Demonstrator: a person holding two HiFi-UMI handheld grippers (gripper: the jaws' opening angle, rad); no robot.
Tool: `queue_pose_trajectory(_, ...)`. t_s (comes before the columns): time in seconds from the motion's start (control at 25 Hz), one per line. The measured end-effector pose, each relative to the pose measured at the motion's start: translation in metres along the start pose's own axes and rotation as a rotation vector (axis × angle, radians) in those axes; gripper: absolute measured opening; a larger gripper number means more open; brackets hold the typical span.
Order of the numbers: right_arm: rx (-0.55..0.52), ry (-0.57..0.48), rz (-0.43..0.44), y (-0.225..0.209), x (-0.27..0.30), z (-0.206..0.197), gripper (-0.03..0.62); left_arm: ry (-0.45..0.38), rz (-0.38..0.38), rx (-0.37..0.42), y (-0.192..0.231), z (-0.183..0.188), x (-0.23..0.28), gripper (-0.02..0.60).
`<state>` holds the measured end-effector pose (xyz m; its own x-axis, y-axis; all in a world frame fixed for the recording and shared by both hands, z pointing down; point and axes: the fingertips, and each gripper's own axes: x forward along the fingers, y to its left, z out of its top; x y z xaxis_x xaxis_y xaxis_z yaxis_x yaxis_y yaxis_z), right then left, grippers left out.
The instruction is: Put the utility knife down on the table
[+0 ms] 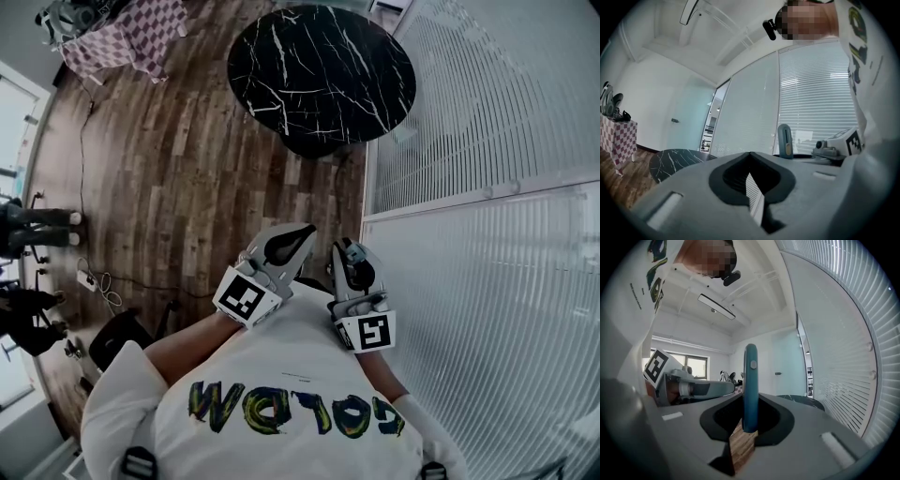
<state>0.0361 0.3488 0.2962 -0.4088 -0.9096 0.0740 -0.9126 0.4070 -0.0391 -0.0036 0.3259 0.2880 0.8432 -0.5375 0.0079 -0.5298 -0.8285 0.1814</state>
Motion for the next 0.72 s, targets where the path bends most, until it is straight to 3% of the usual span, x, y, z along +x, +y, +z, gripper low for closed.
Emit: queue_pose_trajectory(0.72, 0.017, -0.007, 0.023, -0.022, 0.014, -0.003, 0.060, 0.000, 0.023, -0.001, 0.011, -0.002, 0.021, 0.002)
